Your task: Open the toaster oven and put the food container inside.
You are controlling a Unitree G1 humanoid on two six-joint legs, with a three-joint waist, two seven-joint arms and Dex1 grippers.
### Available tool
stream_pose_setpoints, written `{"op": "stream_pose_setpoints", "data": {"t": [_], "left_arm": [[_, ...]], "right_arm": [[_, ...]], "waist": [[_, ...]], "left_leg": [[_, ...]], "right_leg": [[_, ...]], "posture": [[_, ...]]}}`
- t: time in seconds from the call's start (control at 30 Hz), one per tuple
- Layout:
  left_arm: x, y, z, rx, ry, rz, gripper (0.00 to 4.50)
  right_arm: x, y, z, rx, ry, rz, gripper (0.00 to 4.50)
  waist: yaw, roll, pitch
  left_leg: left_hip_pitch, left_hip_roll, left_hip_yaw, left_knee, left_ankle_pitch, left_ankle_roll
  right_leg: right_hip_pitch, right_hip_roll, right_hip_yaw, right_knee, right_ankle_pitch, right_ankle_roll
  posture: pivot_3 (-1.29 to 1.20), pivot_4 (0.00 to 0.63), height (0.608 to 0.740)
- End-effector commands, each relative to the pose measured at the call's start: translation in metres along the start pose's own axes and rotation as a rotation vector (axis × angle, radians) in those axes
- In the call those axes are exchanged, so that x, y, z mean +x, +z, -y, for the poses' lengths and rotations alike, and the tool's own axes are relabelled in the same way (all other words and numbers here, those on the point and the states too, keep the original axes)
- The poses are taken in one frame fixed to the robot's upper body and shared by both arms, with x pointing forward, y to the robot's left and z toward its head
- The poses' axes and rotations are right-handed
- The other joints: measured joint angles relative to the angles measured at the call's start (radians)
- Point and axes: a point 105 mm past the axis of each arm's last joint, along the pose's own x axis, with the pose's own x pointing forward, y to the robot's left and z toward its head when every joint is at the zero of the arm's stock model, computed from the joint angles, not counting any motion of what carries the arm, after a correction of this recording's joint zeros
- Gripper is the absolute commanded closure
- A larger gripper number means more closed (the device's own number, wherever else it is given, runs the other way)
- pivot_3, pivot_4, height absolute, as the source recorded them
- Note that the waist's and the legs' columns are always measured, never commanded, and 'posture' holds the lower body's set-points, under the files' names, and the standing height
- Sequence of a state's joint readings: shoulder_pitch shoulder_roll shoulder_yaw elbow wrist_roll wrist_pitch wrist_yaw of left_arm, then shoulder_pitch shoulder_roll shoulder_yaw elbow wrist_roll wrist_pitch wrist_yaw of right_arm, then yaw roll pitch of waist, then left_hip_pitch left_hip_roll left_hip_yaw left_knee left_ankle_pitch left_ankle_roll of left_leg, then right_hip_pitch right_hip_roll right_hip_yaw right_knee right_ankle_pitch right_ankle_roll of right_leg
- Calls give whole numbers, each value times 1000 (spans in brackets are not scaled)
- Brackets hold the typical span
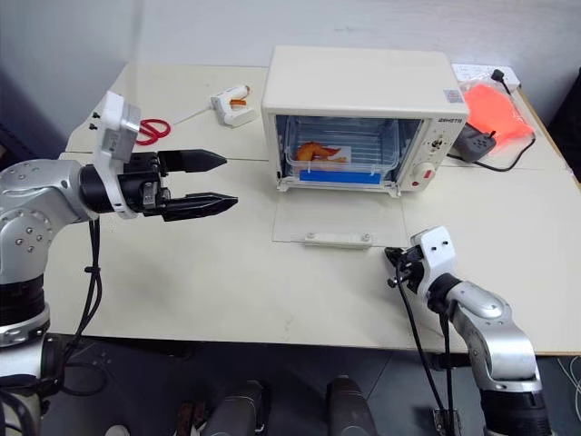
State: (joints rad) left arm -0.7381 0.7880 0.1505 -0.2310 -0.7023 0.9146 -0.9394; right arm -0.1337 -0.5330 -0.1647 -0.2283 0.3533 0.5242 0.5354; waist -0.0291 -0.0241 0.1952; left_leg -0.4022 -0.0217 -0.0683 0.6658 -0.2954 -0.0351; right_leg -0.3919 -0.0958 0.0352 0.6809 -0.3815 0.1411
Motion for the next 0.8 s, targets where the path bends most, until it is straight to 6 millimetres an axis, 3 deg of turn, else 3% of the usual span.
{"op": "stream_pose_setpoints", "data": {"t": [0.03,0.2,0.4,0.6,0.8], "left_arm": [[-5,13,0,61,7,24,0],[-7,14,-5,73,31,29,0],[-7,17,-8,81,40,44,0],[-8,17,-9,89,52,52,0],[-10,12,-8,82,66,53,0]], "right_arm": [[0,28,7,-50,-17,92,4469],[3,74,12,-102,-7,209,4469],[28,122,29,-134,-48,325,4469],[35,129,22,-166,8,324,4469],[12,121,15,-201,91,265,4469]], "waist": [[-1,0,0],[-2,0,0],[-2,0,0],[-2,0,0],[0,0,0]], "left_leg": [[0,0,0,0,0,0],[0,0,0,0,0,0],[0,0,0,0,0,0],[-1,0,0,-2,0,0],[-2,0,0,-1,0,0]], "right_leg": [[0,0,0,0,0,0],[0,0,0,0,0,0],[-1,0,0,0,0,0],[-2,0,-1,-1,0,0],[-2,-1,-1,-1,0,0]], "posture": [[0,150,740],[0,150,740],[0,150,740],[0,150,740],[0,150,740]]}}
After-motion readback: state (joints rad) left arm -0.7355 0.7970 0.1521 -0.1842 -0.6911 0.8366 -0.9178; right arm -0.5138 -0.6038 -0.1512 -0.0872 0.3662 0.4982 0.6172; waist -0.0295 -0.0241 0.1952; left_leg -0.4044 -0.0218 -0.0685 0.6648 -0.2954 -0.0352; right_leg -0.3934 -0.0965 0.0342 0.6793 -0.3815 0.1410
